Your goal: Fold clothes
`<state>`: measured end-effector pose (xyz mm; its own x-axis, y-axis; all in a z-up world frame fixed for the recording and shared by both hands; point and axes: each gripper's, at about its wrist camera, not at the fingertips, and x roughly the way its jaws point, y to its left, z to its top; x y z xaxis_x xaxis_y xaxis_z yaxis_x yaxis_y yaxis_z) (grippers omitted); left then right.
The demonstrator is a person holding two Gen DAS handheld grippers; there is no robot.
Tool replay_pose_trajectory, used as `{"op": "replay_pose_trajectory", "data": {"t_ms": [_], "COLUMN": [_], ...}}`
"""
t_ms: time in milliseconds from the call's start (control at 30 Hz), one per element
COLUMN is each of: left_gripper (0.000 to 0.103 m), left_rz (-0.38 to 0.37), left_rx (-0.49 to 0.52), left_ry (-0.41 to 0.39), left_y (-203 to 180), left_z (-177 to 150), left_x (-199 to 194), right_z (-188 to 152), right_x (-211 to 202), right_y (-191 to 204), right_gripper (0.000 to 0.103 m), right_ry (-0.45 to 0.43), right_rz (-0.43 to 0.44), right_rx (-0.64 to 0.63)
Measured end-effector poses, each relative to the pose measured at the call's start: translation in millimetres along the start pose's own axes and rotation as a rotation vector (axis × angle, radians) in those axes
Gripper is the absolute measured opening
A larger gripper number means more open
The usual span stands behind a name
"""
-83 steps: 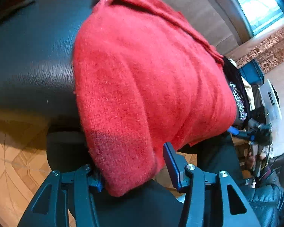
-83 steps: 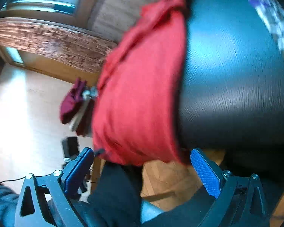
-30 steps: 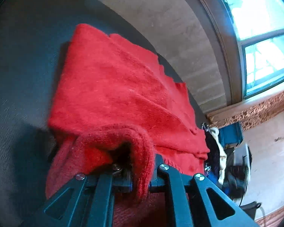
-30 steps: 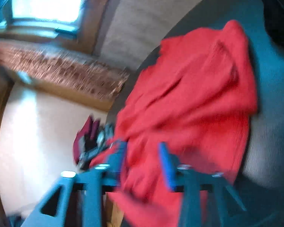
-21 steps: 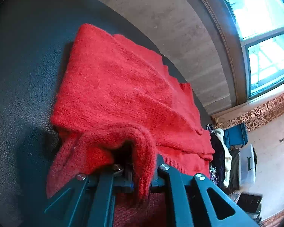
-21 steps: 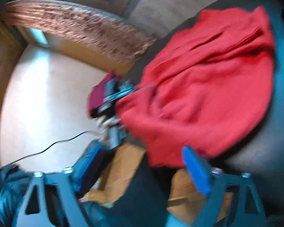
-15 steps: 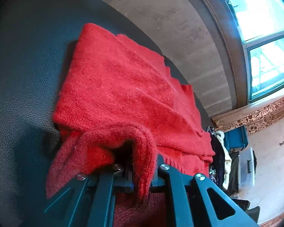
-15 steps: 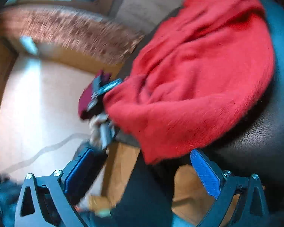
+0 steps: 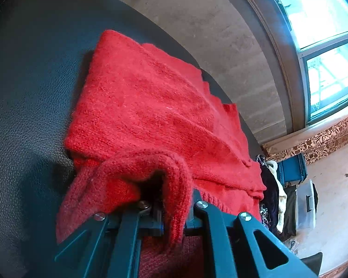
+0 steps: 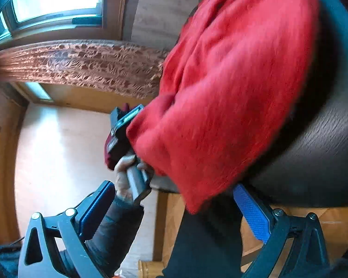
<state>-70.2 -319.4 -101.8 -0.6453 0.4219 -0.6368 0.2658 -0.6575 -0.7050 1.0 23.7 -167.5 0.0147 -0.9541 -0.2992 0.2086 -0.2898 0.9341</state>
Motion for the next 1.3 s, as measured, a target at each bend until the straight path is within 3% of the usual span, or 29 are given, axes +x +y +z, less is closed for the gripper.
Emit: {"op": "replay_pose_trajectory", "data": {"t_ms": [200, 267, 300, 333, 400, 433, 600, 800, 933, 1000, 1067, 1100, 1133, 1167, 1300], "left_gripper": [0.009, 0.009, 0.009, 0.009, 0.009, 0.009, 0.008, 0.008, 0.008, 0.008, 0.008, 0.008, 0.008, 0.008, 0.008], "left_rz": [0.005, 0.009, 0.011, 0.015, 0.029, 0.033, 0.010, -0.227, -0.327, -0.304, -0.249, -0.196, -0.137, -0.101, -0.117], "left_rx": [0.005, 0.010, 0.012, 0.017, 0.027, 0.034, 0.071, 0.033, -0.066, -0.116, -0.153, -0.170, -0.188, -0.203, -0.225], "left_ry": [-0.011, -0.014, -0.015, -0.016, -0.015, -0.016, -0.028, -0.113, -0.168, -0.174, -0.159, -0.137, -0.111, -0.087, -0.076], "left_y": [-0.1, -1.3, -1.9, -2.6, -4.7, -6.8, -17.3, -25.6, -32.6, -32.9, -29.5, -23.5, -16.6, -9.5, 9.1], "left_z": [-1.7, -2.6, -3.2, -4.0, -6.0, -8.5, -25.9, -35.5, -5.1, 14.3, 26.8, 31.3, 35.4, 37.2, 32.6], "left_x": [-0.5, -0.7, -1.0, -1.6, -4.4, -8.2, -35.8, -88.1, -87.5, -72.0, -49.6, -34.8, -18.7, -6.0, 7.6], "right_z": [7.1, 12.4, 15.4, 17.7, 22.0, 24.2, 28.6, 67.6, 136.4, 180.2, 216.7, 229.4, 238.6, 247.3, 233.5], "right_x": [12.9, 16.9, 19.4, 21.9, 26.9, 29.4, 12.2, -29.7, -45.9, -53.8, -53.2, -52.4, -49.3, -45.9, -34.1], "right_y": [13.1, 21.0, 23.4, 17.9, 4.9, -1.7, 11.2, 43.5, 53.0, 40.0, 17.0, 7.4, -2.1, -11.7, -36.6], "right_gripper": [0.103, 0.096, 0.079, 0.054, 0.024, 0.019, 0.019, 0.019, 0.019, 0.021, 0.023, 0.032, 0.045, 0.048, 0.047], "right_ry": [0.008, -0.003, -0.007, 0.007, 0.040, 0.057, 0.020, -0.085, -0.177, -0.262, -0.294, -0.310, -0.297, -0.281, -0.183], "right_rz": [-0.074, -0.105, -0.123, -0.139, -0.169, -0.184, -0.135, 0.035, 0.059, 0.041, 0.055, 0.029, -0.032, -0.097, -0.190], "right_rx": [-0.090, -0.148, -0.171, -0.156, -0.116, -0.095, -0.141, -0.188, -0.216, -0.144, -0.034, -0.010, -0.007, -0.007, -0.047]}}
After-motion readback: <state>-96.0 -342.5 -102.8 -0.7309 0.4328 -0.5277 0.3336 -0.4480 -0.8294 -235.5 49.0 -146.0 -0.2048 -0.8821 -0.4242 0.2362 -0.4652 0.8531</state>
